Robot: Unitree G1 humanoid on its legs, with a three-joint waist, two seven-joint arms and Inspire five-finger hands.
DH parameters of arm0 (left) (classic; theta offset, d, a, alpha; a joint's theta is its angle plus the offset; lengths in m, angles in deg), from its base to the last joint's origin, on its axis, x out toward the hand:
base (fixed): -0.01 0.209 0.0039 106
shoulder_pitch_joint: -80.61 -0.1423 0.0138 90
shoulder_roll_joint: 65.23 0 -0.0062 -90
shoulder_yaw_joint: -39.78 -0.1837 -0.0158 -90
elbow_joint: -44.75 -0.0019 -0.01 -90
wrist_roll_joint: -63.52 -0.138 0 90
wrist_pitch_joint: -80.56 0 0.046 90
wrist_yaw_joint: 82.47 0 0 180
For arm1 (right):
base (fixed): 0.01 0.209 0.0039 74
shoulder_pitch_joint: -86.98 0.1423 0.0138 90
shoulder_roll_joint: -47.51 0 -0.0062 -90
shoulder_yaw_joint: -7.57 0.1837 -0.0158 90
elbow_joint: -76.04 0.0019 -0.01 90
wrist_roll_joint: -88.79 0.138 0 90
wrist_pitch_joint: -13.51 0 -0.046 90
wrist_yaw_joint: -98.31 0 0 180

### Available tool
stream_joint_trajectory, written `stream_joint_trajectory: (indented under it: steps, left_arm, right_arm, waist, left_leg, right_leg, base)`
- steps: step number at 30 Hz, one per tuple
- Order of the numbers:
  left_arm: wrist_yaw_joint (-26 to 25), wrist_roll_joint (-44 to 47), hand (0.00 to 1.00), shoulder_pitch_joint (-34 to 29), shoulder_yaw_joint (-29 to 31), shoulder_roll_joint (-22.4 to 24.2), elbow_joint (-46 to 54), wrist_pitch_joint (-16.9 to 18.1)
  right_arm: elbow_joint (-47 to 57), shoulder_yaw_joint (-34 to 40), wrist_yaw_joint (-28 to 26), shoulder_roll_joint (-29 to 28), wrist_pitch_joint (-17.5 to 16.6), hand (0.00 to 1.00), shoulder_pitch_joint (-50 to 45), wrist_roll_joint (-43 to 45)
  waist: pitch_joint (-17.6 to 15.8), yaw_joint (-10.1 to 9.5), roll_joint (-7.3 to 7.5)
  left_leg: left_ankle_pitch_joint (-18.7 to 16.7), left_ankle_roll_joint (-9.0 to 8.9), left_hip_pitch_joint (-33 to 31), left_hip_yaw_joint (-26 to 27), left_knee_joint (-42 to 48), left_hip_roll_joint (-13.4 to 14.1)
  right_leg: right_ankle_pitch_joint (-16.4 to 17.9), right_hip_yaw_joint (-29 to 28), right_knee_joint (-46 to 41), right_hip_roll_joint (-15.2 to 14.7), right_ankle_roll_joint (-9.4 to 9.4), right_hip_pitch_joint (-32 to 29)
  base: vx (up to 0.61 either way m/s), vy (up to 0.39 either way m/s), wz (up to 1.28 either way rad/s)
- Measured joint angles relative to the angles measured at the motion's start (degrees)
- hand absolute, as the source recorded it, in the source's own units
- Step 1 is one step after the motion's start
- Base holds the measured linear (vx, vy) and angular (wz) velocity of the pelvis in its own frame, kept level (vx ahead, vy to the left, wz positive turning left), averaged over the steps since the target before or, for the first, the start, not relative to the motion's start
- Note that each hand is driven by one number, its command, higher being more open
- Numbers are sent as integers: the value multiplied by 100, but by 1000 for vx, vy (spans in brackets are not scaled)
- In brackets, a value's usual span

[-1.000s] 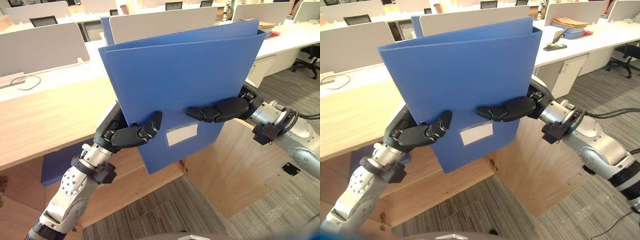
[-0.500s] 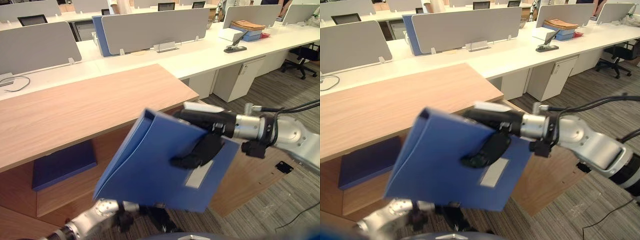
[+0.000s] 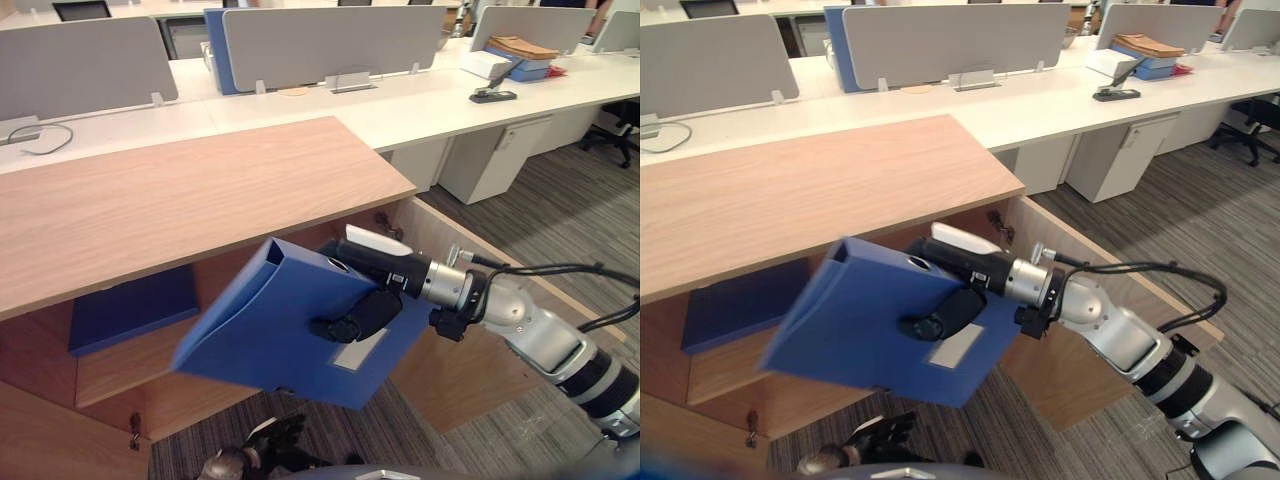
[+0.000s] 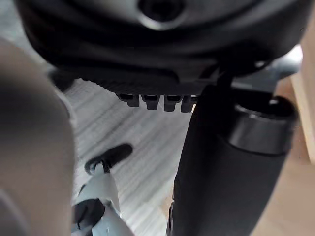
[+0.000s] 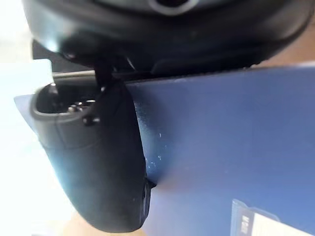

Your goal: Walk over to the cabinet, pick up the folder, carry it to the office cabinet, place the folder inside the office cabinet, then close the office cabinet door

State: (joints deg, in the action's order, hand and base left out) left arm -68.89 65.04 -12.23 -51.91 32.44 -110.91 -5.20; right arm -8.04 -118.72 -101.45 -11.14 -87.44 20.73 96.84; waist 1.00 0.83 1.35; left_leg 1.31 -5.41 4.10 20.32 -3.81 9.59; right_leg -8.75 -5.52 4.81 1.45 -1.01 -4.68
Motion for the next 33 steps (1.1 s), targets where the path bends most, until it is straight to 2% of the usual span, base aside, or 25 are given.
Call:
stream_joint_trajectory:
  steps: [1, 3, 7, 8, 12, 14, 16, 19, 20, 22, 24, 26, 28, 33]
  left_arm:
    - [-319, -22, 100, -19, 421, 25, -111, -4]
    - [-594, -180, 100, -83, 614, -24, -113, 5]
    - [-822, -230, 100, -435, 1124, -38, -229, -19]
    - [-822, -190, 100, -556, 1361, 14, -281, -62]
    - [-872, -188, 100, -509, 1637, 146, -274, -63]
    - [-947, -66, 100, -510, 1795, 235, -265, -96]
    - [-988, 213, 100, -528, 1969, 385, -247, -128]
    - [-1064, 336, 100, -532, 2009, 445, -141, -177]
    - [-1101, 401, 100, -531, 2009, 449, -129, -210]
    - [-1230, 584, 100, -516, 2007, 474, -74, -247]
    - [-1306, 688, 100, -522, 2008, 492, -44, -254]
    - [-1475, 774, 100, -527, 2010, 527, 67, -317]
    - [-1592, 805, 100, -522, 2013, 550, 158, -343]
    - [-1825, 803, 100, -491, 2130, 598, 224, -369]
  right_arm:
    - [-483, -267, -4, -22, 98, 0, 7, -287]
    - [-1037, -640, -2, -49, 108, 0, 8, -702]
    - [-1947, -1206, -4, -296, 95, 0, 9, -1682]
    - [-2292, -1253, -9, -456, 79, 0, 8, -1883]
    - [-3259, -1029, -8, -1030, 166, 0, -3, -1946]
    - [-3851, -426, 9, -1582, 396, 0, -80, -1348]
    - [-4650, 631, 300, -2373, 731, 0, -160, 140]
    - [-5313, 1286, 813, -2969, 932, 0, -59, 1779]
    - [-5578, 1394, 1038, -3158, 1029, 0, 82, 2470]
    - [-5972, 1969, 1552, -3654, 1097, 0, 393, 4489]
    - [-5976, 2263, 1708, -3844, 1032, 0, 496, 5249]
    - [-5951, 2711, 1759, -4138, 696, 0, 653, 6252]
    - [-5980, 2863, 1793, -4263, 349, 0, 655, 6473]
    - [-5977, 3293, 1803, -4511, 130, 0, 356, 7123]
  waist:
    - [-55, -64, -34]
    - [-128, -92, -96]
    - [-167, -117, -152]
    - [-177, -137, -163]
    - [-233, -226, -243]
    - [-300, -225, -329]
    - [-376, -254, -468]
    - [-398, -391, -506]
    - [-400, -399, -507]
    - [-435, -517, -504]
    - [-462, -548, -503]
    - [-546, -557, -506]
    - [-593, -632, -484]
    - [-776, -655, -481]
  left_leg:
    - [10, 10, 21, -75, 0, 3]
    - [10, 9, 91, -227, 2, 1]
    - [9, 9, 95, -400, 6, -10]
    - [15, 9, 74, -453, 6, -11]
    - [41, 9, 78, -705, 5, -16]
    - [42, 3, 70, -857, -5, -17]
    - [62, -20, 2, -1110, -23, -20]
    - [117, -33, -65, -1282, -25, -1]
    - [132, -27, -85, -1343, -32, 4]
    - [144, -29, -106, -1433, -45, -3]
    - [149, -25, -107, -1459, -45, -21]
    - [158, -11, -96, -1594, -45, -78]
    - [176, 15, -108, -1691, -60, -134]
    - [245, 73, -222, -1942, -104, -223]
  right_leg:
    - [5, 70, 0, -6, 3, 63]
    - [66, 217, 1, -25, -15, 209]
    - [135, 381, 5, -31, -12, 297]
    - [142, 428, 5, -39, -13, 303]
    - [211, 660, 13, -65, -28, 425]
    - [246, 796, 22, -83, -16, 484]
    - [311, 1033, 13, -116, -11, 549]
    - [344, 1195, 2, -104, 13, 562]
    - [351, 1264, 1, -103, 23, 573]
    - [369, 1339, -1, -110, 17, 595]
    - [375, 1364, -1, -127, 9, 610]
    - [411, 1495, -1, -162, -40, 696]
    - [436, 1601, 0, -222, -67, 733]
    - [489, 1865, -9, -349, -116, 738]
  base:
    - [4, -11, 25]
    - [-15, -10, 39]
    - [-38, -17, 26]
    - [-21, -9, 15]
    - [-46, -20, 32]
    - [-41, -17, 37]
    - [-28, -11, 52]
    - [23, -20, 34]
    - [42, -18, 29]
    - [55, 5, 23]
    - [38, 20, 12]
    - [27, 19, 29]
    - [12, 40, 29]
    - [-11, 38, 31]
